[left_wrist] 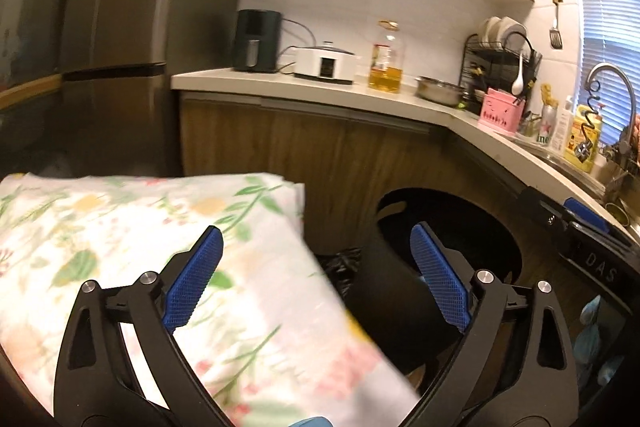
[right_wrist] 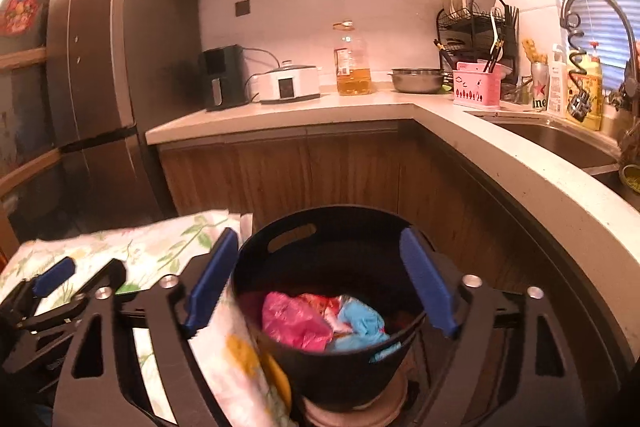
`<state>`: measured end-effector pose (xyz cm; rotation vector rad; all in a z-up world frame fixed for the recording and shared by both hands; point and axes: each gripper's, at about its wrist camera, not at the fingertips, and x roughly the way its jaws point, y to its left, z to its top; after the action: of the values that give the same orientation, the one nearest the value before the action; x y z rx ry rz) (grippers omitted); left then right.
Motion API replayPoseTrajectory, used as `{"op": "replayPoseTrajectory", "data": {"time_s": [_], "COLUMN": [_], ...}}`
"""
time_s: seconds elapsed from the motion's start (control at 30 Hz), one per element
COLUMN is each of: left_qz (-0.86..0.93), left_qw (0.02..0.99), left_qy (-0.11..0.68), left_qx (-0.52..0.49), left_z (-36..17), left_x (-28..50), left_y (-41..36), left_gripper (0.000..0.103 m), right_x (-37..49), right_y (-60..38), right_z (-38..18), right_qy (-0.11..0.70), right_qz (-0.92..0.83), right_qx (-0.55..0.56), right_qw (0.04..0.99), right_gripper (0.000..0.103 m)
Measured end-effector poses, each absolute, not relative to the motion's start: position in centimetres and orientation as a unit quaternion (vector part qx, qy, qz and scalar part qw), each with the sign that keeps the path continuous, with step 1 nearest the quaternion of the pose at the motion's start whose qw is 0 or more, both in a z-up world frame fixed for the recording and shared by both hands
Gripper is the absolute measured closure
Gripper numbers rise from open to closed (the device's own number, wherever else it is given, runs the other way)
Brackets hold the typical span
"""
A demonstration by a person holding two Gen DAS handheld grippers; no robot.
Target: Collect trash
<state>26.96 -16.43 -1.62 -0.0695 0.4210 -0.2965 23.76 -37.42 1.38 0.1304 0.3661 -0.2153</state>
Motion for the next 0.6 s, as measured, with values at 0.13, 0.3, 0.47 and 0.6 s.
{"op": "replayPoseTrajectory", "data": {"time_s": [0.13,0.3,0.47,0.6], "left_qz": [-0.113,-0.089,-0.081,-0.075], "left_qw": [0.969,0.972,0.971,0.972], "left_qy": [0.216,0.217,0.225,0.224], "left_qx": [-0.021,-0.022,-0.016,-0.008], "left_z": [-1.6,-1.1,-1.1,-1.3], "left_x": [24.5,20.8,17.2,14.7], "left_y": [-13.5,-10.2,-7.8,-6.3], "left_gripper": [0.01,0.006,0.006,0.006], "right_x": [21.8,19.1,16.0,14.1], "right_y": [-34.7,-32.0,-29.3,-27.6], "right_z": [1.8,1.7,1.4,1.1], "right_qy": [0.187,0.197,0.204,0.212], "right_qz": [-0.1,-0.09,-0.102,-0.102], "right_qx": [0.05,0.056,0.053,0.048], "right_qw": [0.976,0.975,0.972,0.971], "right_gripper": [0.015,0.008,0.008,0.008]}}
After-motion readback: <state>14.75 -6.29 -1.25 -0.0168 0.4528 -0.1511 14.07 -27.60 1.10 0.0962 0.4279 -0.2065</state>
